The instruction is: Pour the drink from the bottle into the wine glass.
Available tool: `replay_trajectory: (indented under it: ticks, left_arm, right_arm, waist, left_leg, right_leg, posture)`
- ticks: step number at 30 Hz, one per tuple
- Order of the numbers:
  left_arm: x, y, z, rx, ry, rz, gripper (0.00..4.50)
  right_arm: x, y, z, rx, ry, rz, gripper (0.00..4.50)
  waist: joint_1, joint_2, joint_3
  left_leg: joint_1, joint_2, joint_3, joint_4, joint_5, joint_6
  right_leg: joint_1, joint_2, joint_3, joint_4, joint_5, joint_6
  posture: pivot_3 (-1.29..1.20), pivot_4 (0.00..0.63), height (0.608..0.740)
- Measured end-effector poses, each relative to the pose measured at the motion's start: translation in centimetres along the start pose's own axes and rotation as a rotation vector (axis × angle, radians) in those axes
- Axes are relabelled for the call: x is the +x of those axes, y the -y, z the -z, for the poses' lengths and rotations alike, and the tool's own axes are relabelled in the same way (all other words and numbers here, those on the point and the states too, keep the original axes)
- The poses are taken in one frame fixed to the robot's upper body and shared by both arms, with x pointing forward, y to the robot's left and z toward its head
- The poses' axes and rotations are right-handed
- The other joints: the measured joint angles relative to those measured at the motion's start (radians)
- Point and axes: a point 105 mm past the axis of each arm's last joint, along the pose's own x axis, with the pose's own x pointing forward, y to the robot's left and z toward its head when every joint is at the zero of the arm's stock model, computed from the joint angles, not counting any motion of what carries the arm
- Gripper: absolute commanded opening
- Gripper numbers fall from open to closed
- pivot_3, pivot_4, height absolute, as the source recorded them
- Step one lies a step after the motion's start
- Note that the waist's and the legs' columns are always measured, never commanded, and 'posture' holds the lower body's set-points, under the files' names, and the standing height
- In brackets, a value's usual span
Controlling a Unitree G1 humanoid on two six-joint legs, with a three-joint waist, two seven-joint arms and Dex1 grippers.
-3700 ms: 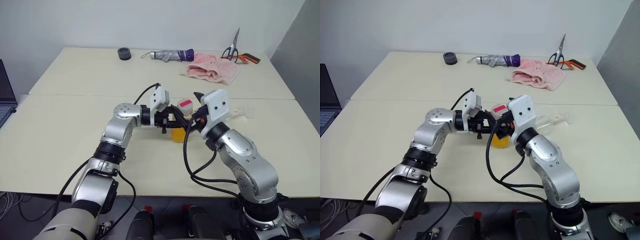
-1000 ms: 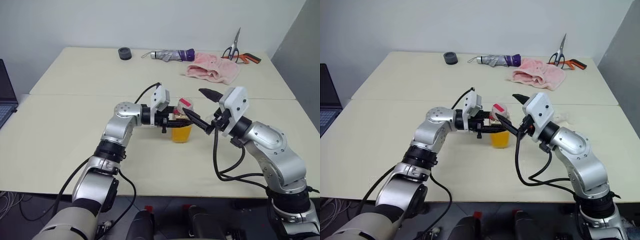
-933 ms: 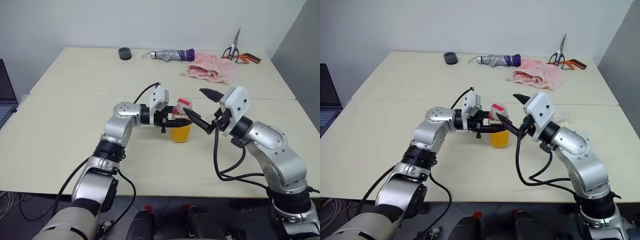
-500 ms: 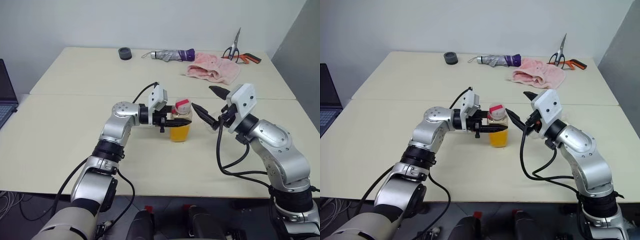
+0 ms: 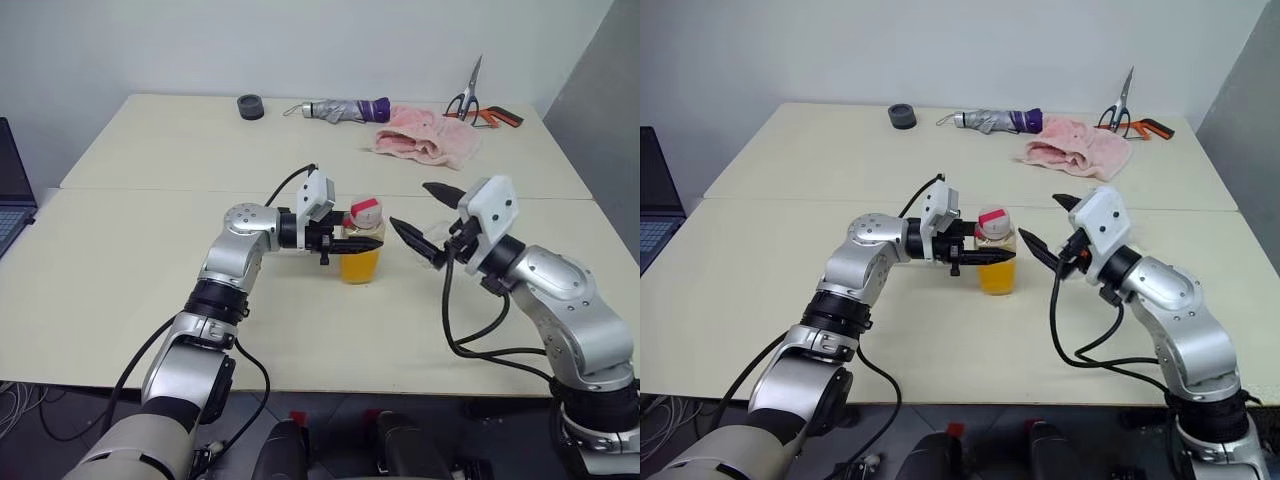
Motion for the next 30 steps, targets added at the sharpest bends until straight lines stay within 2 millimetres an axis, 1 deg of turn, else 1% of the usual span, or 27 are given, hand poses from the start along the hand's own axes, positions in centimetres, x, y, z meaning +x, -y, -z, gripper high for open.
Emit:
replay_trajectory:
  ticks: [4,17,25,30]
  left_arm:
    - [0.0,0.0,0.0,0.0,0.0,0.0,1.83]
    - [0.0,0.0,0.0,0.0,0.0,0.0,1.82]
    - [0.0,0.0,0.0,0.001,0.001,0.0,1.82]
    - [0.0,0.0,0.0,0.001,0.001,0.0,1.82]
  right_arm:
    - [-0.7,0.3,0.2,-0.007,-0.02,-0.013,3.93]
    - [-0.7,-1.7,-0.4,0.08,0.013,-0.146,3.93]
    - [0.1,-2.3,-1.3,0.087,0.043,-0.188,3.93]
    - [0.9,-2.5,-1.3,0.082,0.056,-0.196,3.93]
  waist:
    - [-0.001,0.0,0.0]
    - [0.0,0.0,0.0]
    - [0.0,0.0,0.0]
    - [-0.001,0.0,0.0]
  left_leg:
    - [0.0,0.0,0.0,0.0,0.0,0.0]
    - [0.0,0.0,0.0,0.0,0.0,0.0]
    - [0.0,0.0,0.0,0.0,0.0,0.0]
    - [0.0,0.0,0.0,0.0,0.0,0.0]
  right_leg:
    - [0.0,0.0,0.0,0.0,0.0,0.0]
    - [0.0,0.0,0.0,0.0,0.0,0.0]
    - [0.0,0.0,0.0,0.0,0.0,0.0]
    - [0.0,0.0,0.0,0.0,0.0,0.0]
  posture:
    - [0.0,0.15,0.74]
    - [0.0,0.15,0.74]
    - [0.0,0.15,0.74]
    - [0.0,0.15,0.74]
